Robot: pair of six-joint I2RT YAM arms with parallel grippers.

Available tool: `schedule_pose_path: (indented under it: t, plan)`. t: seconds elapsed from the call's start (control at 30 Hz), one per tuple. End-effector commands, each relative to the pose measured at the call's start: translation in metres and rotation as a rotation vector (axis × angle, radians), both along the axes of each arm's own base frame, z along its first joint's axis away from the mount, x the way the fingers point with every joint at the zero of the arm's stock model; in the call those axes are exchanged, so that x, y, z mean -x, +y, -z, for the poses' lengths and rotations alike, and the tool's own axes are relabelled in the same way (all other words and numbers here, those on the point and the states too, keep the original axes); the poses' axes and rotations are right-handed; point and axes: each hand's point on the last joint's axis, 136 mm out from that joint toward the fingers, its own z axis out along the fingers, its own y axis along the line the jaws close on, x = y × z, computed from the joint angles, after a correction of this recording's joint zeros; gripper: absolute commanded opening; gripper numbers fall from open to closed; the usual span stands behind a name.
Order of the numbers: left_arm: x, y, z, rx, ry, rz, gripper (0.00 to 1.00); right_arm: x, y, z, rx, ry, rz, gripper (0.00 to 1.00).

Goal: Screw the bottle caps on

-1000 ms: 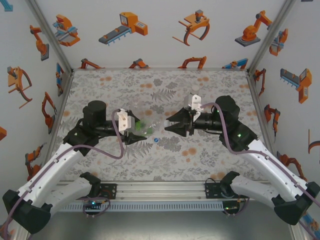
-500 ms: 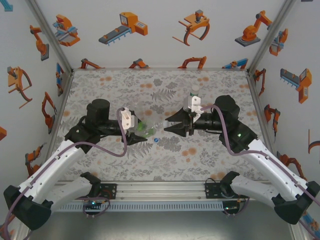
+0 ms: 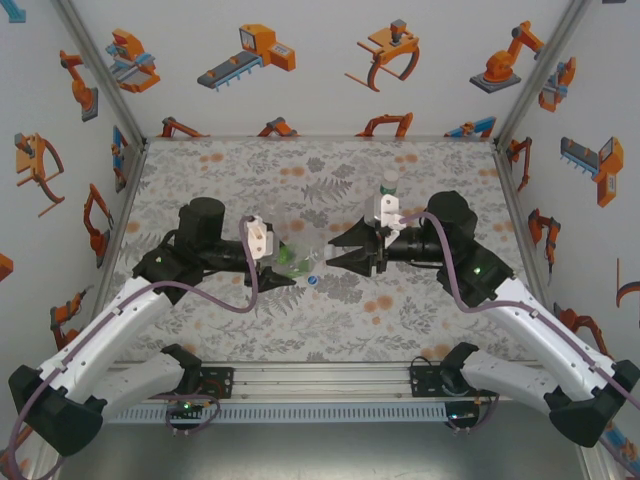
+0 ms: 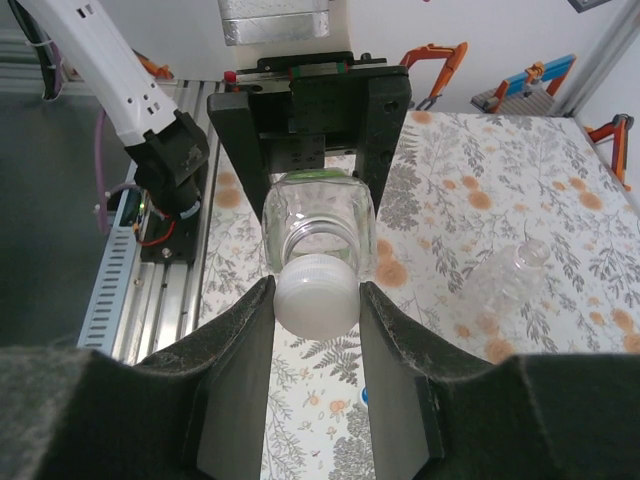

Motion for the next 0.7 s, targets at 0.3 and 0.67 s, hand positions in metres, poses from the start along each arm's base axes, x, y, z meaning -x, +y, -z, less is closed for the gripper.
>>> schedule_pose_path:
  t: [0.3,0.67]
  plan:
    - [0.010,-0.004,-0.005,-0.020,-0.001,0.066,0.00,0.012,0.002,-0.017,0.015,-0.076,-0.063,0.08]
    - [0.014,-0.005,-0.005,-0.020,0.003,0.082,0.00,0.018,0.004,-0.006,0.095,-0.066,-0.117,0.07]
